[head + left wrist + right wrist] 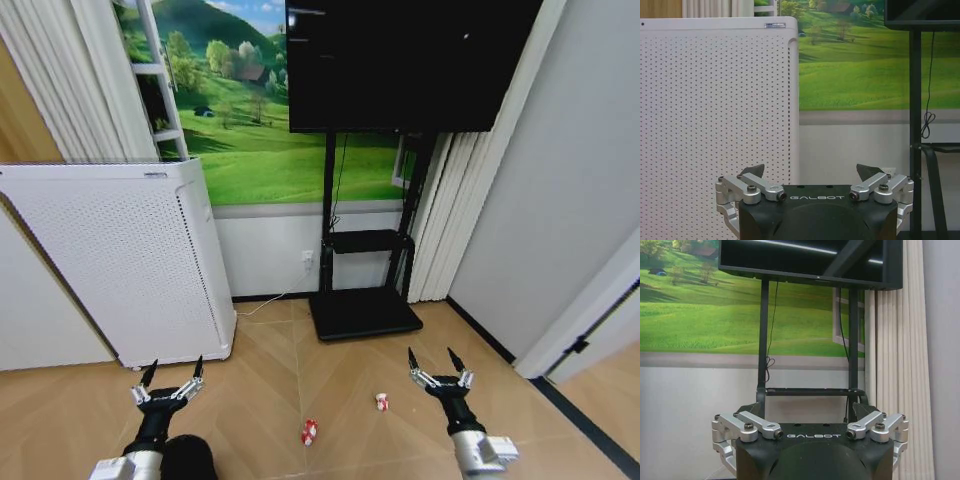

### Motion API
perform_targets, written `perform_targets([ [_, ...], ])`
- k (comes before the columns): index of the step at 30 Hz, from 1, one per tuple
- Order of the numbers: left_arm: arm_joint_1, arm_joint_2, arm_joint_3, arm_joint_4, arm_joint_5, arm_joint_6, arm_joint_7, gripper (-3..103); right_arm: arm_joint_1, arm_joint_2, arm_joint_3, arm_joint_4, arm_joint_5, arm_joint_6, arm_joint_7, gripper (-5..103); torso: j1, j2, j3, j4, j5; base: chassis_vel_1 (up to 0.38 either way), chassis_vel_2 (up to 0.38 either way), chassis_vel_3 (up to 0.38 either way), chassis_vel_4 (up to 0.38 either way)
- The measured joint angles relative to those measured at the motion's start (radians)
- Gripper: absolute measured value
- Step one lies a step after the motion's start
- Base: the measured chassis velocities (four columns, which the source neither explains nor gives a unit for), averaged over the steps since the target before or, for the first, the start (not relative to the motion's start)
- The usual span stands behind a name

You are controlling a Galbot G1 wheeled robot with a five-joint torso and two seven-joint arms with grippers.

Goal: Pick up the trash bin and place the garbage on the floor into it.

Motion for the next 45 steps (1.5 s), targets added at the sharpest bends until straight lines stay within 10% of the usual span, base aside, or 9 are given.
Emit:
perform_targets([
  [45, -0.009, 0.007, -0.021, 0.030, 0.032, -0.020, 0.028, 100, 0.000, 0.007, -0.003, -0.016, -0.003, 0.031, 0.014, 100, -0.059, -0.155, -0.095, 0.0000, 0.0004, 0.029, 0.030, 0.019, 0.017],
])
